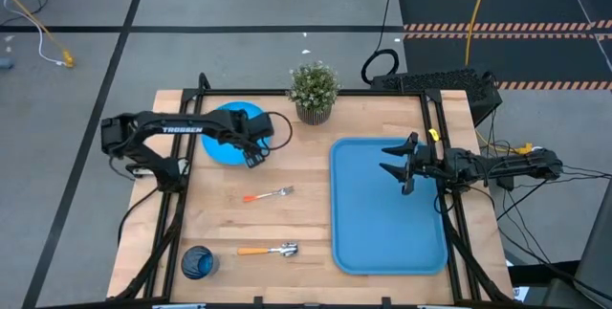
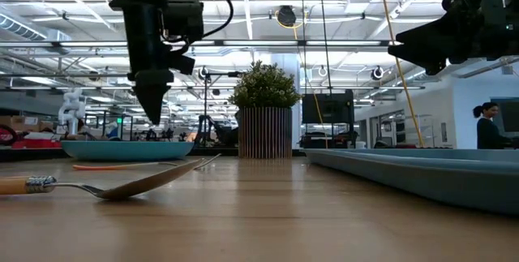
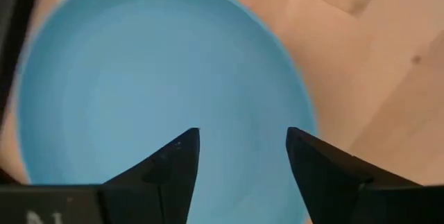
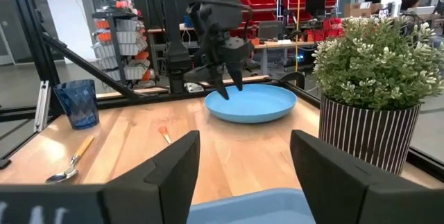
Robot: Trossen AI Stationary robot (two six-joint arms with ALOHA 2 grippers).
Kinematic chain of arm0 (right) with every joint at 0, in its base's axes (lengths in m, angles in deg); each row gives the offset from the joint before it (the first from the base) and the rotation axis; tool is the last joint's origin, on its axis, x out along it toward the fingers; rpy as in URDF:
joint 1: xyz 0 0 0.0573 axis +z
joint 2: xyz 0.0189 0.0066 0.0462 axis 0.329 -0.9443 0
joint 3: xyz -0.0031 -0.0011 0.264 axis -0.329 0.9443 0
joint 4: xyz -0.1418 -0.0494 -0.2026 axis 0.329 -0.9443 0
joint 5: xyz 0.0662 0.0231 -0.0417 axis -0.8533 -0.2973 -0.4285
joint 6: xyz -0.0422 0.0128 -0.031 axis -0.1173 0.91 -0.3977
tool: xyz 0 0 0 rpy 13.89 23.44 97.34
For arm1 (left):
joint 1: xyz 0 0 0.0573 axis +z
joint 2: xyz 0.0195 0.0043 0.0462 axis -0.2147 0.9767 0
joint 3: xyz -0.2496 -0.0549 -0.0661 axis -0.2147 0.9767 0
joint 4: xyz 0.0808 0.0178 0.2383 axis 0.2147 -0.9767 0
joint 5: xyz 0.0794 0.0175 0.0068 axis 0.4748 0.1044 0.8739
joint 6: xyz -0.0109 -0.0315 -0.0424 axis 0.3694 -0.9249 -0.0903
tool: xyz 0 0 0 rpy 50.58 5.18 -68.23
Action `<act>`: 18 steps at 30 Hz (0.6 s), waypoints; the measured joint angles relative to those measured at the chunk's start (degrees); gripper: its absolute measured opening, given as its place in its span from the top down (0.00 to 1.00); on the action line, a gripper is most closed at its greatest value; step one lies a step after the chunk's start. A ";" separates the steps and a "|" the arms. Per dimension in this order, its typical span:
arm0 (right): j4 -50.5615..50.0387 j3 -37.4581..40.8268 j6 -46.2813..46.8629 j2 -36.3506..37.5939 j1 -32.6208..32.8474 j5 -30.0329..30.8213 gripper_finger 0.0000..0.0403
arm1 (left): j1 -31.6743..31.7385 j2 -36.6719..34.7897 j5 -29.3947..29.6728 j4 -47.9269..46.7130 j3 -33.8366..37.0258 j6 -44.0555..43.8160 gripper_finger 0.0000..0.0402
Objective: Pick and place plate/cup/fork/spoon on tray
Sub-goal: Put the blue plate on the top of the blue tray
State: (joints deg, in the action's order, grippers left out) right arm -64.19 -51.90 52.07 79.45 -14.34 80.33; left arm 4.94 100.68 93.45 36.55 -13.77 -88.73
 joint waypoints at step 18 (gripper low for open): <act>-0.24 0.00 1.55 0.00 0.00 -0.01 0.45 | -1.18 14.05 -1.38 3.56 -0.07 -0.93 0.45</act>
State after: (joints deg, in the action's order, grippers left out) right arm -64.43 -51.90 53.62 79.45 -14.34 80.32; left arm 3.76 114.73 92.07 40.11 -13.85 -89.67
